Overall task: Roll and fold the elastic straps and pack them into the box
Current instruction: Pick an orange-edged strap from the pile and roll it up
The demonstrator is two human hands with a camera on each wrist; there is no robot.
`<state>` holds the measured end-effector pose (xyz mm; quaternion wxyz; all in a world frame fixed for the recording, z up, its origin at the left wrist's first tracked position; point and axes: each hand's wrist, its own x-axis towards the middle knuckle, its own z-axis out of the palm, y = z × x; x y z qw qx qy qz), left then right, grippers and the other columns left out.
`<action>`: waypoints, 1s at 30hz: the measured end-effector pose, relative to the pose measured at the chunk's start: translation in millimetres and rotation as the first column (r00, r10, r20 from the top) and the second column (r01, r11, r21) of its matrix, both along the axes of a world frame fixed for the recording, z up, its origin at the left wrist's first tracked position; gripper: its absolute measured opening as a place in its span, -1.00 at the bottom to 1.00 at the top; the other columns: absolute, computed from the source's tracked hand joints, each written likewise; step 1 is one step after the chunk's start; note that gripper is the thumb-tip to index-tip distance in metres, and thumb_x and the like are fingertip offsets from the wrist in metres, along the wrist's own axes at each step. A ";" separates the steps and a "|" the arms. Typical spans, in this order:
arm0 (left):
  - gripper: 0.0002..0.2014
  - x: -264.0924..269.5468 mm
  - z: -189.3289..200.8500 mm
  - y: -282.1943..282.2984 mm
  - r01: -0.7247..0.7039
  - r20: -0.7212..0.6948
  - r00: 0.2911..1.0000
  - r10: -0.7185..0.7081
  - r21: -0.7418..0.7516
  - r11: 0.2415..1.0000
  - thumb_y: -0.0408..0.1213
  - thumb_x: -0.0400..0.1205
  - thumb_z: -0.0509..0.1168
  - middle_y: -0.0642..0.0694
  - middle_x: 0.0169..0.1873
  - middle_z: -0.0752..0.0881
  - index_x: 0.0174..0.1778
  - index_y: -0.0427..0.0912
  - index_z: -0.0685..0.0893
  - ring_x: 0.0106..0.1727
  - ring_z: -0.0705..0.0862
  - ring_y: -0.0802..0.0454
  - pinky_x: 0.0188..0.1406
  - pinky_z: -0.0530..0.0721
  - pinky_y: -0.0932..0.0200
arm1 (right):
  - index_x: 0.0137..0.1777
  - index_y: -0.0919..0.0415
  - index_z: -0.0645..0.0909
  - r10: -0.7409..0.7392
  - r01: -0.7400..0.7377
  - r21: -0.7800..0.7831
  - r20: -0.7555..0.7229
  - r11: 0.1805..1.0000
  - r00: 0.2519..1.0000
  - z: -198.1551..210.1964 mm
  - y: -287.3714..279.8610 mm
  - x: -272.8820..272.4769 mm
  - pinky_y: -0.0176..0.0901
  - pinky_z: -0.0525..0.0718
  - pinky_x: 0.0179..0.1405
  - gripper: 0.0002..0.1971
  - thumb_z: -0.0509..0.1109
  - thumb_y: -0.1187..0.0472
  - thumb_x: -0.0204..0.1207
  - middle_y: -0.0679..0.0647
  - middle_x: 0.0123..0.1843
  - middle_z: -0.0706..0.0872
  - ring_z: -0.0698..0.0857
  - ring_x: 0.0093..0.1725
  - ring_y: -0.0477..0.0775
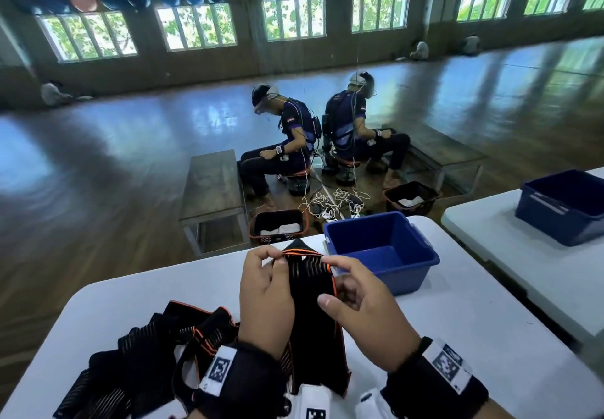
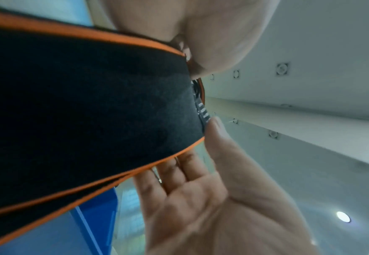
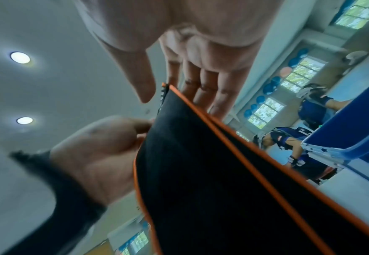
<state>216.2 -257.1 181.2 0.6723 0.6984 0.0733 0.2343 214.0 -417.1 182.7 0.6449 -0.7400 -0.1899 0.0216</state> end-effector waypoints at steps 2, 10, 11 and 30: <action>-0.78 3.2 2.6 -11.6 -0.013 0.006 1.000 0.013 -0.046 0.999 -0.41 0.77 0.15 -0.27 -0.25 0.81 0.00 0.04 0.55 -0.23 0.77 -0.19 -0.13 0.70 -0.22 | 0.45 -0.30 0.44 -0.046 0.046 0.002 0.056 0.999 0.997 -3.1 2.2 4.6 0.28 0.71 0.14 -0.42 0.44 0.25 0.52 0.15 -0.01 0.77 0.77 0.01 0.14; -0.77 -7.8 12.6 -37.5 0.127 0.066 0.989 -0.134 0.097 0.987 -0.35 0.71 0.21 0.06 -0.06 0.76 0.05 0.12 0.65 -0.04 0.71 0.10 -0.04 0.63 0.21 | 0.22 -0.13 0.49 -0.260 0.236 0.237 0.074 0.942 0.963 1.9 -5.8 21.0 0.23 0.77 0.08 -0.49 0.43 0.49 0.49 0.02 -0.02 0.79 0.81 0.00 0.05; -0.77 -8.9 10.6 -43.9 0.134 0.043 0.989 -0.140 0.119 0.984 -0.31 0.65 0.23 0.11 0.01 0.76 0.08 0.12 0.66 0.06 0.71 0.14 0.04 0.62 0.28 | 0.19 -0.10 0.49 -0.243 0.221 0.240 0.065 0.945 0.968 2.0 -9.3 26.6 0.23 0.77 0.07 -0.52 0.43 0.48 0.48 0.02 -0.01 0.78 0.81 0.00 0.04; -0.40 68.5 -56.5 -13.4 0.007 -0.194 0.980 -0.042 -0.177 0.984 -0.58 0.41 0.31 -0.13 0.27 0.73 0.28 0.12 0.61 0.24 0.74 -0.06 0.11 0.76 0.03 | 0.01 -0.01 0.75 0.164 -0.216 -0.223 -0.227 0.951 0.960 -111.9 -51.0 19.0 -0.44 0.55 -0.06 -0.57 0.51 0.49 0.24 -0.23 -0.04 0.79 0.71 -0.08 -0.25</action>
